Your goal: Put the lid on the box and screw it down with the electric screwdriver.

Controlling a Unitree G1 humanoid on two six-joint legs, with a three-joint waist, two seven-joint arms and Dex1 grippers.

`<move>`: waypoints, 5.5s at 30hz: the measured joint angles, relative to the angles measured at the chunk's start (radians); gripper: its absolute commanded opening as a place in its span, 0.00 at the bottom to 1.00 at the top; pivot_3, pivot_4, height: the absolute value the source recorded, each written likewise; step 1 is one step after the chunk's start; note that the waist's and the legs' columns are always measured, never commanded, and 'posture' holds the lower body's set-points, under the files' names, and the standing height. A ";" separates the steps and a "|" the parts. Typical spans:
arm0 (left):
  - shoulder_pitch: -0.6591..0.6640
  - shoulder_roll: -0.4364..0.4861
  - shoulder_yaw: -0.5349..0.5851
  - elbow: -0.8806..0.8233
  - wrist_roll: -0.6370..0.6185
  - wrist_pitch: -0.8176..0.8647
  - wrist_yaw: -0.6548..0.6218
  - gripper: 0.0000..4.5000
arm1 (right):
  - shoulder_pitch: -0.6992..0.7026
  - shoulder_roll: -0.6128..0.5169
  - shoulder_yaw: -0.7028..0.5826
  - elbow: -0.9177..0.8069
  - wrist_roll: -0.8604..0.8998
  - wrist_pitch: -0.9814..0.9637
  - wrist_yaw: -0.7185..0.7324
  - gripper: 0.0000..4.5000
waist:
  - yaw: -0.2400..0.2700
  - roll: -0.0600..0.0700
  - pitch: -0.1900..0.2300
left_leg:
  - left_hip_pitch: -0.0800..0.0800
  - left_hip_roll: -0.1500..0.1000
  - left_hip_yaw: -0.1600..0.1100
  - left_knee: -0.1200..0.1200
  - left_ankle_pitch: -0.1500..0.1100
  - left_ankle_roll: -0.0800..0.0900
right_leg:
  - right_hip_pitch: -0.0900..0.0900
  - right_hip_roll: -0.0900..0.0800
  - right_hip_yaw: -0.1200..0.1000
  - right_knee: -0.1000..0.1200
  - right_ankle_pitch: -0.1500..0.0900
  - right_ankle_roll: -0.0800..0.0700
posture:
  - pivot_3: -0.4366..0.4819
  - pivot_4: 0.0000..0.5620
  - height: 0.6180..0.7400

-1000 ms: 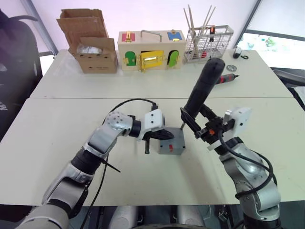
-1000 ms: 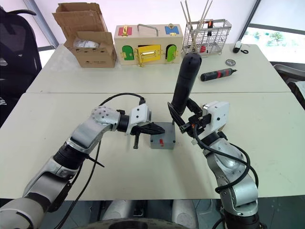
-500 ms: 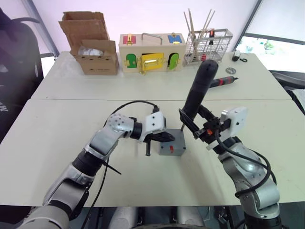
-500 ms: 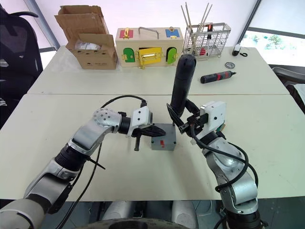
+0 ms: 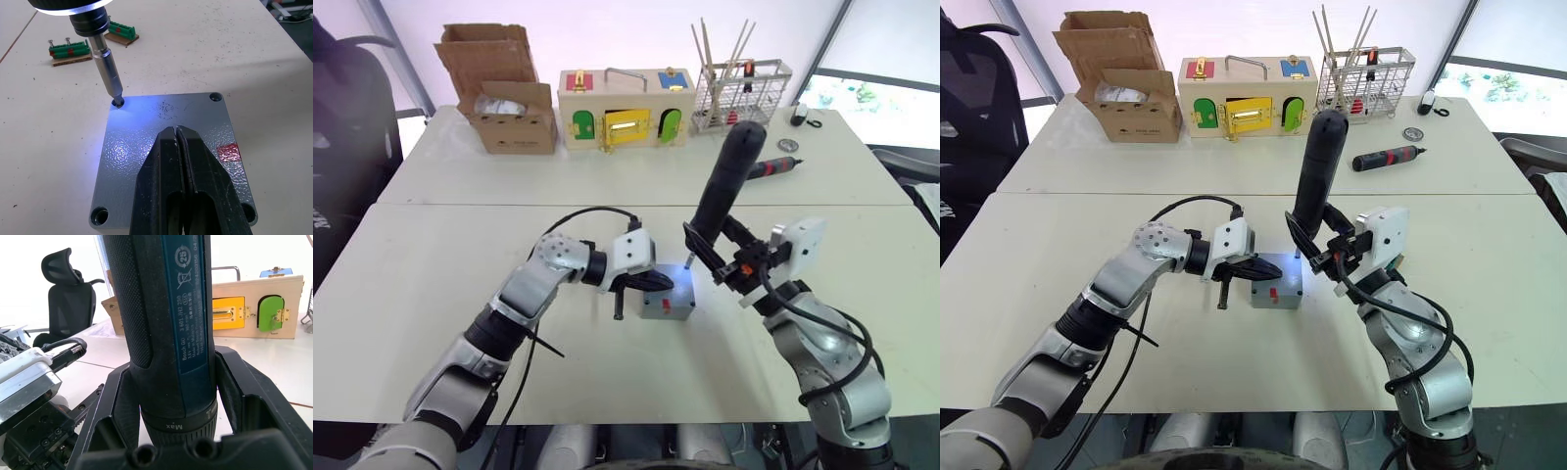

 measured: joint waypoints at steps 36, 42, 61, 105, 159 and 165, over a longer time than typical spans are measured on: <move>-0.206 -0.111 0.159 0.035 -0.170 0.058 0.008 0.00 | -0.367 -0.821 -0.548 0.477 1.044 0.729 -0.375 0.43 | 0.028 0.013 0.034 | -0.030 0.000 0.001 0.003 0.005 -0.007 | -0.020 -0.002 -0.004 -0.003 0.003 0.003 | 0.48 0.27 0.62; -0.132 -0.098 0.085 -0.036 -0.139 0.029 -0.020 0.00 | -0.186 -0.957 -0.570 0.753 1.105 1.047 -0.278 0.43 | 0.002 0.024 0.035 | -0.031 0.001 0.002 0.002 0.005 -0.007 | -0.020 -0.002 -0.005 -0.008 0.004 0.002 | 0.48 0.27 0.62; -0.012 -0.057 0.033 -0.248 -0.144 0.122 0.054 0.00 | -0.452 -0.934 -0.015 1.058 0.441 0.874 0.217 0.43 | 0.002 0.030 0.035 | -0.030 0.001 0.003 0.005 0.006 -0.007 | -0.019 0.000 -0.003 -0.008 0.007 0.000 | 0.48 0.27 0.62; 0.030 0.195 0.123 -0.021 -0.045 0.072 -0.017 0.00 | -0.003 -0.493 -0.281 -0.077 0.482 0.737 0.350 1.00 | 0.025 0.019 0.033 | -0.027 -0.001 0.000 0.009 0.007 -0.010 | -0.017 -0.001 -0.003 -0.002 0.011 0.003 | 0.48 0.27 0.62; -0.048 -0.011 0.024 0.142 0.127 -0.128 -0.013 0.00 | -0.001 -0.575 0.026 -0.015 0.366 0.542 0.361 1.00 | 0.024 0.016 0.034 | -0.027 0.001 0.001 0.009 0.006 -0.008 | -0.018 0.000 -0.003 0.000 0.011 0.003 | 0.48 0.27 0.62; -0.071 -0.037 0.023 0.187 0.141 -0.149 0.005 0.00 | -0.017 -0.514 0.043 -0.089 0.405 0.595 0.302 1.00 | 0.026 0.015 0.034 | -0.027 0.000 0.001 0.009 0.006 -0.008 | -0.018 0.000 -0.003 0.000 0.011 0.003 | 0.48 0.27 0.62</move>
